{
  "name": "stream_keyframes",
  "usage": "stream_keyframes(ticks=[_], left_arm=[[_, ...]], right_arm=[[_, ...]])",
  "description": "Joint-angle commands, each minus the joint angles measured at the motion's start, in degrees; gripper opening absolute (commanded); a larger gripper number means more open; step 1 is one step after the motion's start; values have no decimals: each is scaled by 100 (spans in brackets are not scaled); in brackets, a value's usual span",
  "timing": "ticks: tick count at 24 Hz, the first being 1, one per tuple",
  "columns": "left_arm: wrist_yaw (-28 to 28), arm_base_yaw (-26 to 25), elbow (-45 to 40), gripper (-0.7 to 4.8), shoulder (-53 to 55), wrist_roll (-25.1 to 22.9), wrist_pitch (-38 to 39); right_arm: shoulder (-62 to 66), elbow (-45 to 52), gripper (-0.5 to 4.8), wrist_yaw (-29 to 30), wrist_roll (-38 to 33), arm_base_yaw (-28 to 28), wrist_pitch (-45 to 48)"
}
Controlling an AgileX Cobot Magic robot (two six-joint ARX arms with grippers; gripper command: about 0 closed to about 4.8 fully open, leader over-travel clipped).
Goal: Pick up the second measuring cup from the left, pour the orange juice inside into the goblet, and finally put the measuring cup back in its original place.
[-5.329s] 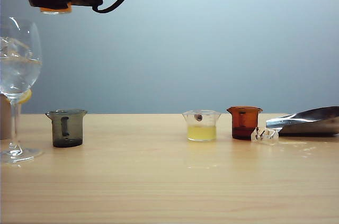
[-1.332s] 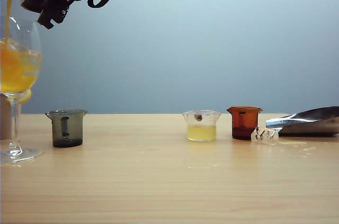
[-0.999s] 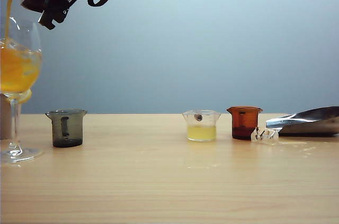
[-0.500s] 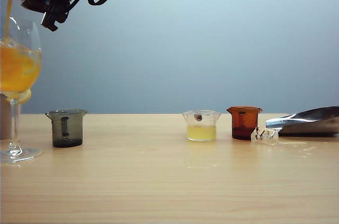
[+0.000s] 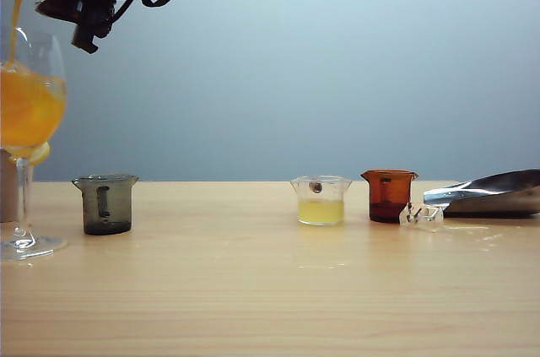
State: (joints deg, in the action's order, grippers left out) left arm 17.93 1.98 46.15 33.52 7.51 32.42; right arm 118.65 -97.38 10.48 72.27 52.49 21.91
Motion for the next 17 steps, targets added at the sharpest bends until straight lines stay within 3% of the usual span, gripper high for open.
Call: stream_keyframes(ticks=[1,17], left_arm=[[31,4,35,-6,-7,-17,-20],[31,4,35,-6,-7,-17,24]], right_arm=[[-37,-37,-2,-2,144,15,98],[105,-37,-2,9,807,127,105]])
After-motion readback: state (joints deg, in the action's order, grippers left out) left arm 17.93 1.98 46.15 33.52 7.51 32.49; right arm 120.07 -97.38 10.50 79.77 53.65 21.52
